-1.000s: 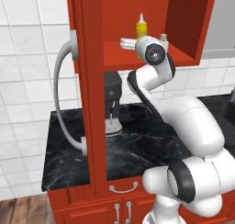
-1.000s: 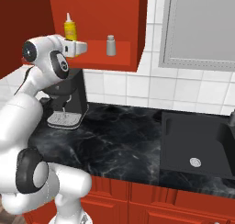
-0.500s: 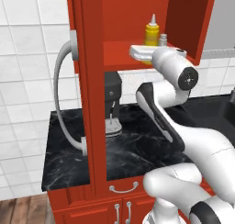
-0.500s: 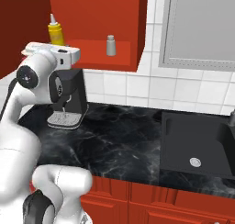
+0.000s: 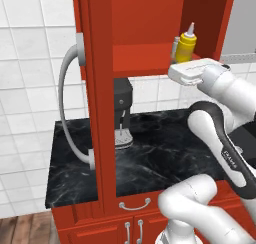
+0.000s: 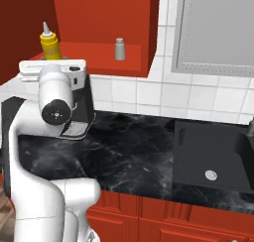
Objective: Move the mustard and shaker from the cabinet to the dining counter.
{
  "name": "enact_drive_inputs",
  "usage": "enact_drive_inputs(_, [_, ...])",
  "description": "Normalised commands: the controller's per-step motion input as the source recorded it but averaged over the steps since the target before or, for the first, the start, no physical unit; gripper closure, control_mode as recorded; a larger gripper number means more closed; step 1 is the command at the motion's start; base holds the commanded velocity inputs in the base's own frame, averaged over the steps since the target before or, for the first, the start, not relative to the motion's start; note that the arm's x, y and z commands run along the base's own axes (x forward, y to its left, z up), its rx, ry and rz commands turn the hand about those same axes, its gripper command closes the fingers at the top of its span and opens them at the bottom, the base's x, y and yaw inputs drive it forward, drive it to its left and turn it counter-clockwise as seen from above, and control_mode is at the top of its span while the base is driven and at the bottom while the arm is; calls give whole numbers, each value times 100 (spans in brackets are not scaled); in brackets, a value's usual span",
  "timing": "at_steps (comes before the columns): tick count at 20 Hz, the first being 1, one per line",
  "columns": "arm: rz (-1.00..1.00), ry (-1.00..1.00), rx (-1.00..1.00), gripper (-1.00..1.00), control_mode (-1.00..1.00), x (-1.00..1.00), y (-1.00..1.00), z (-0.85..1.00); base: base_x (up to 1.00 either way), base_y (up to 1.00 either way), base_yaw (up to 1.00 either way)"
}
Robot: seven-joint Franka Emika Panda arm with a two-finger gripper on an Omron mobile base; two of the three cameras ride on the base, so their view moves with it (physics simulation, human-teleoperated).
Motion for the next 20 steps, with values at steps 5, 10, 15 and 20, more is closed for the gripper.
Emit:
enact_drive_inputs(5, [4,-2,-5,100,-100,-88,0,0,0,0,0])
enact_drive_inputs(10, [0,-7,0,100,-100,-54,0,0,0,0,0])
enact_drive_inputs(15, [0,-1,0,100,-100,-23,-3,3,0,0,0])
enact_drive_inputs(20, [0,0,0,100,-100,-10,-10,1,0,0,0])
